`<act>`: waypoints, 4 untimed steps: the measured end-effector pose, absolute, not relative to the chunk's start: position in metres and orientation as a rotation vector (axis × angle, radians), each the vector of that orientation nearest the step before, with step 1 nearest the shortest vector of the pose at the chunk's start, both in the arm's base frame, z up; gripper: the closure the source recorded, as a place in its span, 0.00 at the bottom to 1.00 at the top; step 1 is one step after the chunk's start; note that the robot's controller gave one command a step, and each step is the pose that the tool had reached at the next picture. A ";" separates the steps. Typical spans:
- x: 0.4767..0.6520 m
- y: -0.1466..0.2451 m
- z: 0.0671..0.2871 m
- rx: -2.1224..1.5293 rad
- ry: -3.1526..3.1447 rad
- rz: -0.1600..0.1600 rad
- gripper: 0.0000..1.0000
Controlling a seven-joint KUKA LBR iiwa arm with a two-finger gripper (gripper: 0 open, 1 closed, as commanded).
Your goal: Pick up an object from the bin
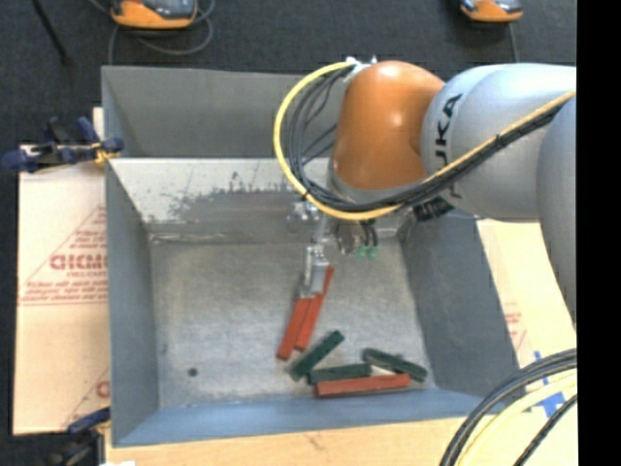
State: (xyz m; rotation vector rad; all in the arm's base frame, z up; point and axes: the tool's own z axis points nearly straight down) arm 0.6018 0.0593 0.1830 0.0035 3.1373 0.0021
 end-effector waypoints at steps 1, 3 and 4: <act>0.587 0.046 0.069 -0.421 3.115 0.000 0.00; 0.569 0.036 0.072 -1.729 2.620 0.001 1.00; 0.608 0.061 0.149 -1.693 2.631 -0.008 1.00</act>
Offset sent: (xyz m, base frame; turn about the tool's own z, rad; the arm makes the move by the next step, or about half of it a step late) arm -0.0142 -0.0117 -0.1130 -0.2723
